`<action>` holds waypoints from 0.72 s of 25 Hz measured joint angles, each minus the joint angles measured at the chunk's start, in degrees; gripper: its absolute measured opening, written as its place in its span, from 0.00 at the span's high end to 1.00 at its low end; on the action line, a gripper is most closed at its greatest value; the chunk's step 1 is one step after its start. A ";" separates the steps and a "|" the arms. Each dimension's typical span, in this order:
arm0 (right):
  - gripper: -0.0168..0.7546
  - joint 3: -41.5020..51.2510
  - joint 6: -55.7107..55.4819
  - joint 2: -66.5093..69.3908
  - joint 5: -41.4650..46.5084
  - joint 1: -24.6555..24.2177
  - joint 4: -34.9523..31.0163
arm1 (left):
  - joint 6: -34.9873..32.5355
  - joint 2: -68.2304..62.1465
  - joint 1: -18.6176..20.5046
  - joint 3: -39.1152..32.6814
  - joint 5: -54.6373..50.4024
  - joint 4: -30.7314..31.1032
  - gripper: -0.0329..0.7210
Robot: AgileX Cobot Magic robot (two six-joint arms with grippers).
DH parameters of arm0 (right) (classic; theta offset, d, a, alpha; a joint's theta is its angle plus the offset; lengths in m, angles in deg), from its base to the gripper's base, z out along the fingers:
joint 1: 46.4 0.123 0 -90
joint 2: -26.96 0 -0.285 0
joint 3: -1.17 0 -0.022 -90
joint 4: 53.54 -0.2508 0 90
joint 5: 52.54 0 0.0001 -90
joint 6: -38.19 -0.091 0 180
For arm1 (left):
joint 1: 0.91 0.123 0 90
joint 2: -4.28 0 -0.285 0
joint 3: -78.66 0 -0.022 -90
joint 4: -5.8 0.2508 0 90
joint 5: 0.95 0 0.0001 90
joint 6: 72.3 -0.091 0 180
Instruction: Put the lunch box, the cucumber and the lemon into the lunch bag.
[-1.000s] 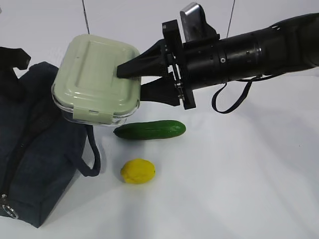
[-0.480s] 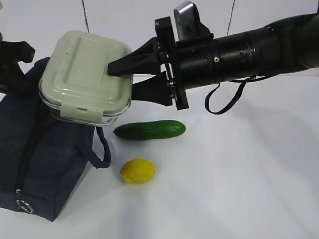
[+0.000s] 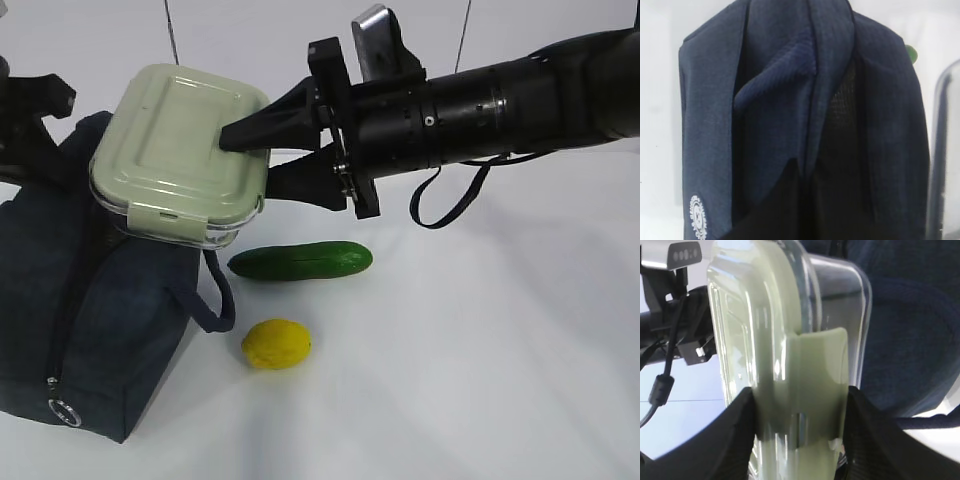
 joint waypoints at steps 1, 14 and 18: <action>0.48 0.00 0.00 0.26 -0.24 0.00 -0.24 | 0.00 0.00 0.00 0.00 0.12 -0.10 0.96; 0.48 0.00 0.18 5.03 -1.60 0.48 -1.20 | 0.00 0.00 -4.00 0.00 2.30 -0.35 0.96; 0.48 -0.05 0.23 5.66 -1.73 0.48 1.72 | 0.00 0.00 -4.02 0.00 1.93 -0.35 0.96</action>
